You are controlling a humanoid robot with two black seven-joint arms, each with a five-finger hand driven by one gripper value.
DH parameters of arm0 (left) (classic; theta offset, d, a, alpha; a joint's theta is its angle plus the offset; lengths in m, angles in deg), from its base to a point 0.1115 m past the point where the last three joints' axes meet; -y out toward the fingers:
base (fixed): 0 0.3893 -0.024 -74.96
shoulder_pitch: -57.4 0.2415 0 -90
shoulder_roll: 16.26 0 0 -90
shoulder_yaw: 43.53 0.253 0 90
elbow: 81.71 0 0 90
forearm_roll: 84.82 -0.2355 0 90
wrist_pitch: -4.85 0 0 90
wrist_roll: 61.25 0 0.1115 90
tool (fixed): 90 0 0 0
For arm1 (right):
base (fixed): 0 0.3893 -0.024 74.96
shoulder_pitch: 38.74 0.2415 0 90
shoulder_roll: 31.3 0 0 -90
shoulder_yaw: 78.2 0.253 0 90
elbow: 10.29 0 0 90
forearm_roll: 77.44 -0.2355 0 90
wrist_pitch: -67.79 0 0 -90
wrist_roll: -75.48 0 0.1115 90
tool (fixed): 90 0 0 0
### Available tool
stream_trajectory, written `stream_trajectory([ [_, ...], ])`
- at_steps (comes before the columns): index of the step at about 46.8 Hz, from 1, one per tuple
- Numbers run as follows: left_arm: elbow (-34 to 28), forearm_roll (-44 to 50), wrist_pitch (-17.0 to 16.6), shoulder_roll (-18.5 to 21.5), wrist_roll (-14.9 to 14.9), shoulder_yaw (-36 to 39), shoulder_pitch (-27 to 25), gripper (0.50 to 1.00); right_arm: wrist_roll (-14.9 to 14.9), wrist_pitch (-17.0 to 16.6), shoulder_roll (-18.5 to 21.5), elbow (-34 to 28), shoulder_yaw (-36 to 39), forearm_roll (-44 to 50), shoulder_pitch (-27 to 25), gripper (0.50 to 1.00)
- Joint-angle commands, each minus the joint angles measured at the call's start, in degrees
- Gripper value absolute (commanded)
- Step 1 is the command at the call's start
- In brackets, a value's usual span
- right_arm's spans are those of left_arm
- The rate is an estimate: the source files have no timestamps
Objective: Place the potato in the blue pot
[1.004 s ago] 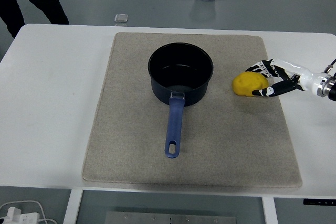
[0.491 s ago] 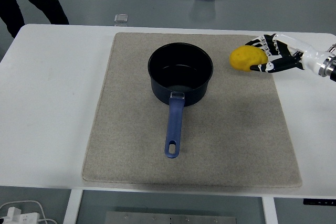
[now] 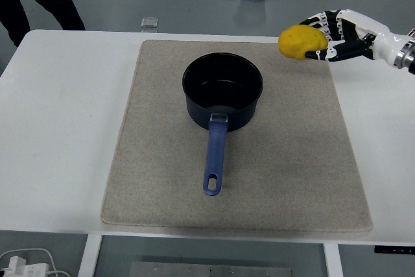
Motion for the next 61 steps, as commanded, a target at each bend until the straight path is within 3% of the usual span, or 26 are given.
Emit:
stream_trajectory([
  [1, 0.0, 0.0, 0.06, 0.0, 0.0, 0.0, 0.01, 0.996, 0.0, -0.01, 1.07, -0.01, -1.08, 0.04, 0.74, 0.552],
  [18, 0.09, 0.0, -0.03, 0.0, 0.0, 0.0, 0.01, 0.996, -0.08, 0.34, 6.87, -1.07, -1.61, 0.13, 2.32, 0.554],
  [53, 0.27, 0.0, -0.03, 0.0, 0.0, -0.18, 0.01, 0.996, -0.08, 0.34, 23.57, -12.49, -4.86, 0.04, 5.48, 0.566],
  [61, 0.53, 0.0, -0.03, 0.0, 0.0, -0.18, 0.01, 0.996, -0.08, 0.34, 25.16, -13.46, -4.77, 0.13, 5.04, 0.568],
])
